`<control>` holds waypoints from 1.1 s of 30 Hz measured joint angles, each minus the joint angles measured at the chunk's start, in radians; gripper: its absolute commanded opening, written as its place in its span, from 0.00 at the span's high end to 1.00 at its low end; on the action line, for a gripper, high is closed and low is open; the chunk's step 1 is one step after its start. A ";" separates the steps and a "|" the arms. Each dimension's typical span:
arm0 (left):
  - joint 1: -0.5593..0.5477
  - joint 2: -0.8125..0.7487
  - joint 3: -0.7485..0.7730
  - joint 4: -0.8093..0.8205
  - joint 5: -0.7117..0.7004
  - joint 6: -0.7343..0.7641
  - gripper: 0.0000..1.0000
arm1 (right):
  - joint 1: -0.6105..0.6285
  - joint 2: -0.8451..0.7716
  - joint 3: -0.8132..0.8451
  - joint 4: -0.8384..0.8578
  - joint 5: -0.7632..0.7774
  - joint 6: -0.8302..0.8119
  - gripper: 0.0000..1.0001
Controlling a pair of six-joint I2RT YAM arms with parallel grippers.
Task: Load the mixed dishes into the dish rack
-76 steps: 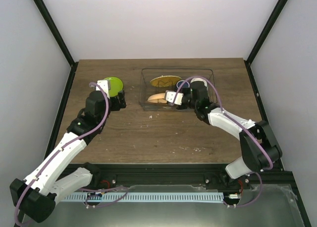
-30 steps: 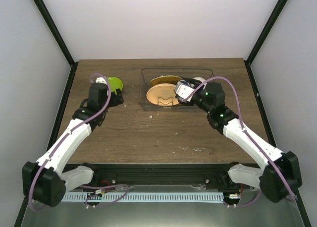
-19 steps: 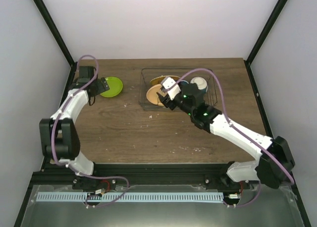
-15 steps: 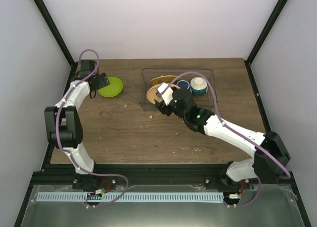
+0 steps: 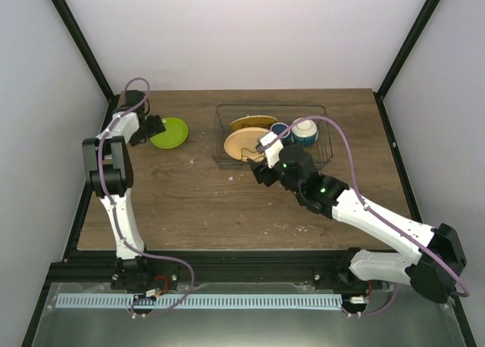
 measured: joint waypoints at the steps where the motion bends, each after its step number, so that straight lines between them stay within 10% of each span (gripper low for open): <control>1: 0.001 0.023 0.014 -0.006 0.010 0.002 0.06 | 0.000 0.003 0.000 -0.010 0.000 0.007 0.24; 10: 0.002 0.101 0.063 -0.029 0.106 0.008 0.26 | 0.000 0.021 0.000 -0.066 -0.012 0.035 0.23; 23: 0.032 0.092 -0.024 0.097 0.239 -0.008 0.97 | 0.000 0.043 0.000 -0.101 -0.026 0.036 0.21; 33: 0.066 0.046 -0.150 0.251 0.372 -0.041 1.00 | 0.000 0.064 0.000 -0.102 -0.035 0.053 0.19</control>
